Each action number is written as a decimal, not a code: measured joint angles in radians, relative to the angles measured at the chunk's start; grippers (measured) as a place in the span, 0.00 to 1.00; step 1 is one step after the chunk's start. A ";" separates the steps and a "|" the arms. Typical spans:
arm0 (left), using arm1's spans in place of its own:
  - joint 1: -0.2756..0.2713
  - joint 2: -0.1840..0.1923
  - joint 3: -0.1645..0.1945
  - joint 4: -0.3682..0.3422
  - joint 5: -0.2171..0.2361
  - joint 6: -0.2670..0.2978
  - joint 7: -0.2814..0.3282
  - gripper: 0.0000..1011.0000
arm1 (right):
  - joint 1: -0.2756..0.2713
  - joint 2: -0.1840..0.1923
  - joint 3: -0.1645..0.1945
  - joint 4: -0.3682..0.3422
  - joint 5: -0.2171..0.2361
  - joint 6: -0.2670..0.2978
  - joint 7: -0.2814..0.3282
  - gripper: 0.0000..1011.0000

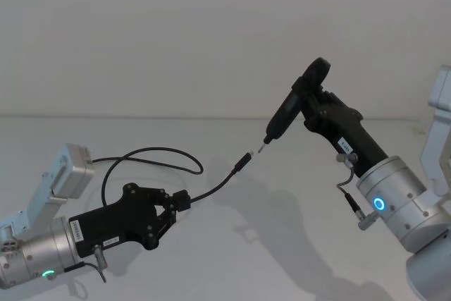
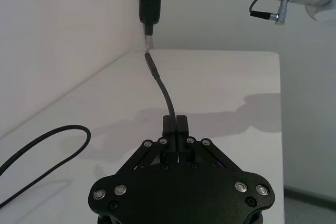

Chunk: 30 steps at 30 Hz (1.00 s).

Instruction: Pick up the data cable with the one hand.

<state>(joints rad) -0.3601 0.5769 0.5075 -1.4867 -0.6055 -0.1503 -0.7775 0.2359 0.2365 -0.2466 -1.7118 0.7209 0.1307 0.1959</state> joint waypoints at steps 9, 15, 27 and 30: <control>0.000 0.000 0.000 0.000 0.000 0.000 0.000 0.03 | -0.007 0.010 -0.002 -0.014 0.025 0.013 0.002 0.28; 0.000 0.000 0.000 0.000 0.000 0.000 0.000 0.03 | -0.010 0.013 -0.006 -0.020 0.034 0.014 0.004 0.28; 0.000 0.000 0.000 0.000 0.000 0.000 0.000 0.03 | -0.001 0.013 -0.019 -0.002 0.035 -0.022 0.010 0.28; 0.000 0.000 0.000 0.000 0.000 0.000 0.000 0.03 | 0.003 0.012 -0.022 0.007 0.035 -0.029 0.010 0.28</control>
<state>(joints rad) -0.3601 0.5769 0.5075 -1.4868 -0.6054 -0.1503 -0.7775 0.2391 0.2488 -0.2690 -1.7052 0.7554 0.1015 0.2063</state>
